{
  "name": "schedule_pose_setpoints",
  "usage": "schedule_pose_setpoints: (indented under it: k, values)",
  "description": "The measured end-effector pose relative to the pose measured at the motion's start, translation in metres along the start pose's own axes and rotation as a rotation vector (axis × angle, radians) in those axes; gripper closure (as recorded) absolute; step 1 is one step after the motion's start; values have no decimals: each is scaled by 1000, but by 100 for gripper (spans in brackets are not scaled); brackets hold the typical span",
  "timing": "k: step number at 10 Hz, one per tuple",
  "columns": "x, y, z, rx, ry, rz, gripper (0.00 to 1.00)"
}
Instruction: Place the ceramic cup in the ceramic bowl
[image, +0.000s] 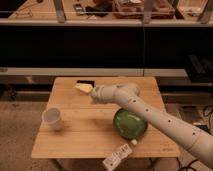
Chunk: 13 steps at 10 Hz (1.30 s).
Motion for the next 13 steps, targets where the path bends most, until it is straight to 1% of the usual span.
schedule_pose_setpoints:
  k: [2,3,4,5,6,7,8,10,12,13]
  values:
    - [-2,2,-1,-12,-10,2,20]
    - [-10,-1,2,-35,-42,-20,20]
    - [-31,-9,7,-70,-116,-65,20]
    - [-53,-21,13,-93,-197,-107,20]
    - [-72,-34,19,-101,-278,-140,20]
    - [-88,-52,26,-97,-373,-169,20]
    - [-90,-60,33,-94,-423,-179,20]
    - [-89,-61,47,-93,-483,-185,20]
    - [-83,-51,63,-93,-512,-193,20]
    - [-80,-47,68,-93,-517,-202,20]
